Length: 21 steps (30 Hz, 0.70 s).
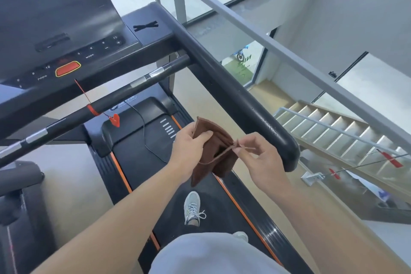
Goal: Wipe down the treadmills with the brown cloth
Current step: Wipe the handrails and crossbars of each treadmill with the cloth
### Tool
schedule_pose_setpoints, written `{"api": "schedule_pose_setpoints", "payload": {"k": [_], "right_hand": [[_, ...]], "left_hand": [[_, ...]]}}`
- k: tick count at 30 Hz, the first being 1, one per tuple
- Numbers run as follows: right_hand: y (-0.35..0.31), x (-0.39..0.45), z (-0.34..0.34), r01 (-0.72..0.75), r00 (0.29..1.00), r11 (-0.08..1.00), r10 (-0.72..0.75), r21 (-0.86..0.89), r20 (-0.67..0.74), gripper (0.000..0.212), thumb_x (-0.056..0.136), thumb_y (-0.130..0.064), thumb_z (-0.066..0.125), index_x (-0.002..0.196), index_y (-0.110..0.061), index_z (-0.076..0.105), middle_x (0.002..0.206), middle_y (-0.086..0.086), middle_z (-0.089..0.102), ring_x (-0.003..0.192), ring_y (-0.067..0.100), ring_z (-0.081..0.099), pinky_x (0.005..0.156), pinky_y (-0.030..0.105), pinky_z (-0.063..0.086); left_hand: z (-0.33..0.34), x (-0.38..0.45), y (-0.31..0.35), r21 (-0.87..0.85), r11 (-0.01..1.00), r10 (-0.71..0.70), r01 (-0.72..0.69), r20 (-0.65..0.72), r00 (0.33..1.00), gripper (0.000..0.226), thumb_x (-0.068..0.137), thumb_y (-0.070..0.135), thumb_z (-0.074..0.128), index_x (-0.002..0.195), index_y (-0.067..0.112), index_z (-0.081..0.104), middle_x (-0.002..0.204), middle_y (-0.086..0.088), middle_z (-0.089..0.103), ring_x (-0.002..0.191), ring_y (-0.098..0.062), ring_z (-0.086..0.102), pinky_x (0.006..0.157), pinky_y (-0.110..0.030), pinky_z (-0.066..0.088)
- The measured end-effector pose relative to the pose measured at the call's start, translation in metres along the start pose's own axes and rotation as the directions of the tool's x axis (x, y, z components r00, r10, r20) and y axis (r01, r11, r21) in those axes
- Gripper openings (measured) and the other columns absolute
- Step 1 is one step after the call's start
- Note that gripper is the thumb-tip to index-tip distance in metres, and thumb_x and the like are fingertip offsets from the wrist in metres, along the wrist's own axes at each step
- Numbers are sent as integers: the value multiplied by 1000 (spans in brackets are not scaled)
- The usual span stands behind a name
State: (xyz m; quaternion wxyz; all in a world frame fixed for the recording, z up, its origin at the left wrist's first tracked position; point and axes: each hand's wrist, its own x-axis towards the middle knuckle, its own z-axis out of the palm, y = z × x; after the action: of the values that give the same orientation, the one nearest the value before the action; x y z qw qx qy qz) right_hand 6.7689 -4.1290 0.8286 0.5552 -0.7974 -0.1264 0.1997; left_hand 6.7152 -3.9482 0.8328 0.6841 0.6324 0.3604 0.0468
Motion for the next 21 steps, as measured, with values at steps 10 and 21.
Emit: {"api": "schedule_pose_setpoints", "payload": {"k": [10, 21], "right_hand": [[-56, 18, 25, 131, 977, 990, -119, -60, 177, 20, 85, -14, 82, 87, -29, 68, 81, 2, 67, 70, 13, 55, 69, 20, 44], [-61, 42, 9, -130, 978, 927, 180, -353, 111, 21, 78, -50, 86, 89, -36, 76, 84, -6, 67, 77, 12, 63, 66, 27, 45]], "left_hand": [[-7, 16, -2, 146, 982, 89, -117, 181, 979, 27, 78, 11, 74, 64, 22, 54, 61, 4, 58, 59, -11, 50, 59, -27, 42], [-18, 28, -6, 199, 956, 79, -213, 528, 846, 30, 82, 5, 57, 96, 28, 69, 82, -2, 76, 68, -13, 66, 67, -35, 53]]}}
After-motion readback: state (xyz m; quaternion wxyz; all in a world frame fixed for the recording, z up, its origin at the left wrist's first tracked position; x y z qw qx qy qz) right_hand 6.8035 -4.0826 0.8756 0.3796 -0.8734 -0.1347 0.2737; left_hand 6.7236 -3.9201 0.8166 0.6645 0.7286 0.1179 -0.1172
